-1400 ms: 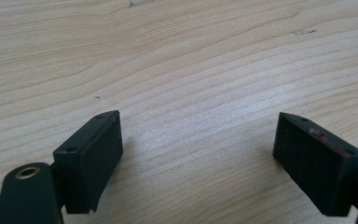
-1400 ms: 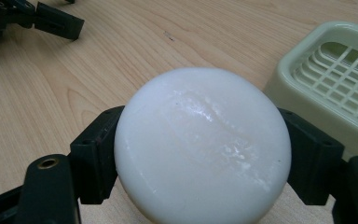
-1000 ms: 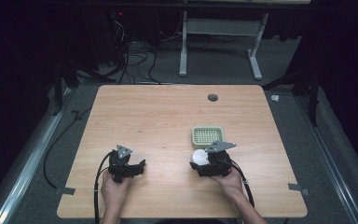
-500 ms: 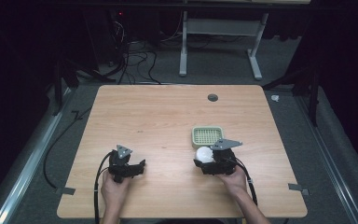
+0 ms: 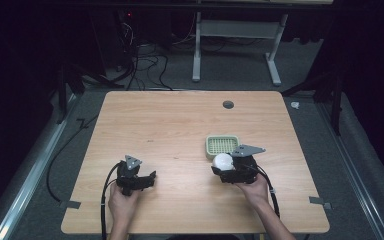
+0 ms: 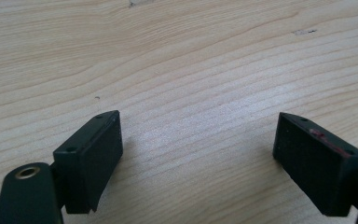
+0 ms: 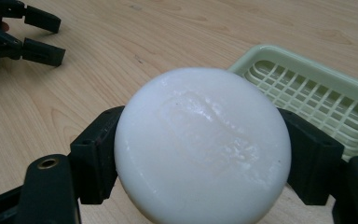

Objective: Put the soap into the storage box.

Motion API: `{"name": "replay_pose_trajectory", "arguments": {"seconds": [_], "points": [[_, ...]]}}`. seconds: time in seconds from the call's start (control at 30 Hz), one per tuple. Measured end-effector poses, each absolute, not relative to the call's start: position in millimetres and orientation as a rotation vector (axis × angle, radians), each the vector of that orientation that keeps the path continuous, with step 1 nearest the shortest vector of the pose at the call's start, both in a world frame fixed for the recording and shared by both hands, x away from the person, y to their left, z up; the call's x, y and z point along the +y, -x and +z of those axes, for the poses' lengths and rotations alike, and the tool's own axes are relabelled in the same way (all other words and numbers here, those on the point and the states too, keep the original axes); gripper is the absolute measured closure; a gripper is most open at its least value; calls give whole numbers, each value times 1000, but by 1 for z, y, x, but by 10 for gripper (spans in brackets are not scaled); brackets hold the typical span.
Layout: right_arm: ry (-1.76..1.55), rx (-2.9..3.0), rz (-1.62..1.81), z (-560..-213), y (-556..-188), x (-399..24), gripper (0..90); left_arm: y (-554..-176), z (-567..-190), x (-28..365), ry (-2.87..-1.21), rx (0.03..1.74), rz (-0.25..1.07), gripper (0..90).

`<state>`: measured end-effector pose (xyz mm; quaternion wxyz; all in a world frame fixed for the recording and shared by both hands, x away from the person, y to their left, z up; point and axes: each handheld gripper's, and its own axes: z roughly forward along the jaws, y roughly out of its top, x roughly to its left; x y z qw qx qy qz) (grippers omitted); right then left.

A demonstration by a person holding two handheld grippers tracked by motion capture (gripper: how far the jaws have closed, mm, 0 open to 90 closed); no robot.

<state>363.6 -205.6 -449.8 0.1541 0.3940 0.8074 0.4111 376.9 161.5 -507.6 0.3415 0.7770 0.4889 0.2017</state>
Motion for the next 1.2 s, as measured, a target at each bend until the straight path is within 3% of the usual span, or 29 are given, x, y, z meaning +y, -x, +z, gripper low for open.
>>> {"name": "replay_pose_trajectory", "arguments": {"seconds": [1.2], "points": [[-1184,2243,1188,-429,-392,-219,247,-377,-508,162,-2020,1272,524,162]]}}
